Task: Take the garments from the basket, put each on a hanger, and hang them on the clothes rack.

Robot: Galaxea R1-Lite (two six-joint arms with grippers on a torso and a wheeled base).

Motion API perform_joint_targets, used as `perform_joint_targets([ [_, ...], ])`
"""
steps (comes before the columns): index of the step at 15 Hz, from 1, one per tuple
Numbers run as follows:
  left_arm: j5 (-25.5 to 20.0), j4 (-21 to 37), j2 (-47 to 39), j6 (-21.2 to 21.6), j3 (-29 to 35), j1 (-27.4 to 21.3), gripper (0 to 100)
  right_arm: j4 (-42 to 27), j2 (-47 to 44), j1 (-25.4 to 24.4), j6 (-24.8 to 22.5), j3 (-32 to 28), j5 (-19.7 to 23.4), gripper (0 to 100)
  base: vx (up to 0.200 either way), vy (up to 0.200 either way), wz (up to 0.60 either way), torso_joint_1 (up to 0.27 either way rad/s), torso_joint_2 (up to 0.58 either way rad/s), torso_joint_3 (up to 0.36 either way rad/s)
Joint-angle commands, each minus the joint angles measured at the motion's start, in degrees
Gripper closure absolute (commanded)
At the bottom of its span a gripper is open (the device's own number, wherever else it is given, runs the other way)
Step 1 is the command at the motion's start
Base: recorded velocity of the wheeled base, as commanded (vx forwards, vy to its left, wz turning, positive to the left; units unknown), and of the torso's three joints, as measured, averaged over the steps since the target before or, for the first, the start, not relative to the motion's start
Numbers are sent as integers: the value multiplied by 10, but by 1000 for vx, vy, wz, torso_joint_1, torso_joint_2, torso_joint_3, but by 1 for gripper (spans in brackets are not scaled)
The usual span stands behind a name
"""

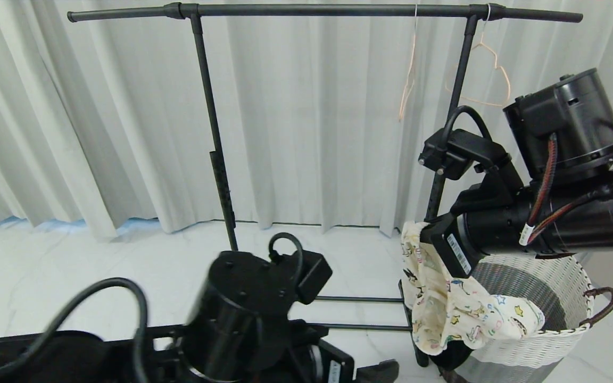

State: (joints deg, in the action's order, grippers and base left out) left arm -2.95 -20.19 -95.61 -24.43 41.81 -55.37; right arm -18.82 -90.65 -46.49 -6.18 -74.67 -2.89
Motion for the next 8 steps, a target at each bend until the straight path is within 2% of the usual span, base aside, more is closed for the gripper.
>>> perform_joint_targets([
  [1, 0, -52, -149, -33, 67, 12, 0, -1, 9, 0, 0, -3, 0, 100, 0, 0, 0, 0, 0, 0],
  [8, 2, -61, -353, -35, 254, 39, 0, -3, 34, 0, 35, 0, -3, 100, 0, 0, 0, 0, 0, 0],
])
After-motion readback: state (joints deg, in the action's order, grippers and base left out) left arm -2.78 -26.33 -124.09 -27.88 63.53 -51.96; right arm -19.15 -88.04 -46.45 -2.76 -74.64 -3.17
